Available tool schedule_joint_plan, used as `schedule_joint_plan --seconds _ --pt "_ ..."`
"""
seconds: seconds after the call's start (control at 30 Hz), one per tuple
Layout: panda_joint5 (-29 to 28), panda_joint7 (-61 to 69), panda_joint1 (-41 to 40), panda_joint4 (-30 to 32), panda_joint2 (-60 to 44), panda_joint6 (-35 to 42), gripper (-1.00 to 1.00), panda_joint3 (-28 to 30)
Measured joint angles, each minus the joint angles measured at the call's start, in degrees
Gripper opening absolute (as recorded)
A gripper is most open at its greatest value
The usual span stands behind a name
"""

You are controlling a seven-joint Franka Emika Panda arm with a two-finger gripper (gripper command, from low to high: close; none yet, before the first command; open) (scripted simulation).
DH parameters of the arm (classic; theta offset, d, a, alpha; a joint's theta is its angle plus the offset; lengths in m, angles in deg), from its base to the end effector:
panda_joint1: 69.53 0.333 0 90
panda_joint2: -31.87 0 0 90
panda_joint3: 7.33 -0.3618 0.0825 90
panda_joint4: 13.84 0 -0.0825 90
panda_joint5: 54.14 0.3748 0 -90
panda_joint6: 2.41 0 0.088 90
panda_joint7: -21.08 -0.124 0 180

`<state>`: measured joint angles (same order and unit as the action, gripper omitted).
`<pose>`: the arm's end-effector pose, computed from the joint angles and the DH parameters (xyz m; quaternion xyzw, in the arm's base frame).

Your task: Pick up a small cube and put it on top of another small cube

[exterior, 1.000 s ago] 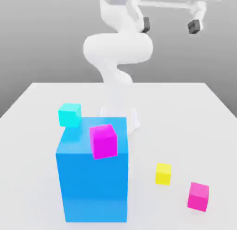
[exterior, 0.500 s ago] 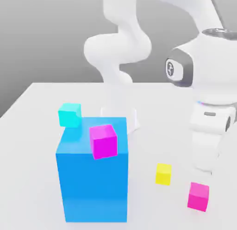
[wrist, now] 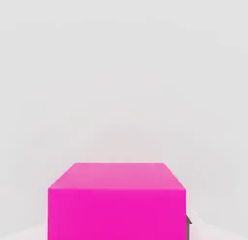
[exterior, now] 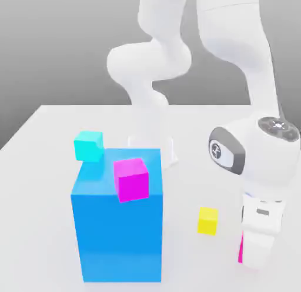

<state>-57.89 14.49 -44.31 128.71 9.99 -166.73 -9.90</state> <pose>0.4219 0.2273 0.1751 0.9770 0.2133 -0.0004 0.0006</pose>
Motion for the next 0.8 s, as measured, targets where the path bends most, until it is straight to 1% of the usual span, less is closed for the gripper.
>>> schedule_joint_plan --seconds 0.13,0.2,0.3,0.4,0.63,0.8 --pt "1.55 1.0 -0.8 1.31 7.52 5.99 -1.0 -1.07" --pt "5.58 2.28 -2.14 -0.34 10.4 7.96 -1.0 -1.92" --pt "9.3 3.47 -4.91 -1.16 16.12 13.19 -1.0 -0.32" --pt "10.86 3.43 -9.03 -1.4 22.19 19.03 -1.0 1.91" --pt "10.71 0.83 -16.37 -1.67 36.31 32.63 -1.0 7.02" --pt "6.03 -2.89 -23.62 0.07 46.35 42.39 -1.0 10.42"
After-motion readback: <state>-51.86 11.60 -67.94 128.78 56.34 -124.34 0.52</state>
